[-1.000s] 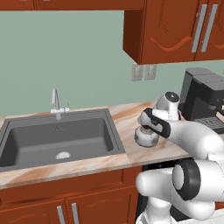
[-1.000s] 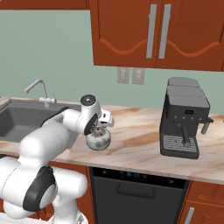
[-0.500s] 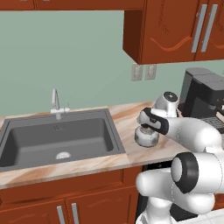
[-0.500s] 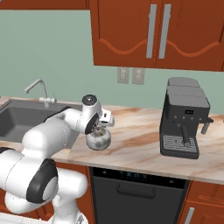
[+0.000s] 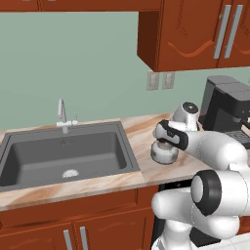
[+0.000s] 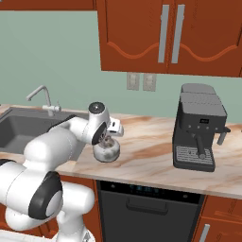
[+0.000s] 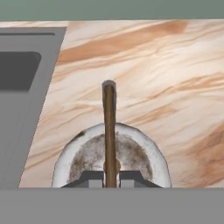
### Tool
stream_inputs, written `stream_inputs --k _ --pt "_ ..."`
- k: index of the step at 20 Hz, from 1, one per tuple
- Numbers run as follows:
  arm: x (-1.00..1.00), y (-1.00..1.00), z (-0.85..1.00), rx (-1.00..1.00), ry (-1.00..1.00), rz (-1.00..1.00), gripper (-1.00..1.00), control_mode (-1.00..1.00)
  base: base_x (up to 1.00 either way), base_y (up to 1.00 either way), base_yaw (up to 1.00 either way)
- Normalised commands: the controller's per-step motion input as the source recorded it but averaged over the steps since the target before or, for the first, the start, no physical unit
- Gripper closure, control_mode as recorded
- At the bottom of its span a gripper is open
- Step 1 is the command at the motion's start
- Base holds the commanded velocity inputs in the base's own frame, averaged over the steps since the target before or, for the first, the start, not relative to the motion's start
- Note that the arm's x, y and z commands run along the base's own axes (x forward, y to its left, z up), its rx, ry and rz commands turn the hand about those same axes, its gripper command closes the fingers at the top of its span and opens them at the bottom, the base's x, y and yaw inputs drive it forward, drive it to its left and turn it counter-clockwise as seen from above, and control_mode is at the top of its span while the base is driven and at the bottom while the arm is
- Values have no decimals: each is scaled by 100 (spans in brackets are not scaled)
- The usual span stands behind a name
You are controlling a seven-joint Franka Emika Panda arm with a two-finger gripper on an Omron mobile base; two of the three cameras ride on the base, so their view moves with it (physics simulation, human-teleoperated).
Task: Pick the kettle from the counter and place it on a stove burner. Then turn the burner on.
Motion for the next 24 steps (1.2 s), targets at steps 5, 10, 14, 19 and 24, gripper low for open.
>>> stream_inputs --k 5,10,14,19,24 --pt "-3 0 20 0 -23 0 100 -100 0 0 0" --pt "-14 0 64 1 -37 0 100 -100 0 0 0" --pt "-29 0 79 1 -28 0 100 -100 0 0 0" --pt "-57 0 88 0 -15 0 100 -100 0 0 0" --pt "-83 0 85 0 -5 0 100 -100 0 0 0"
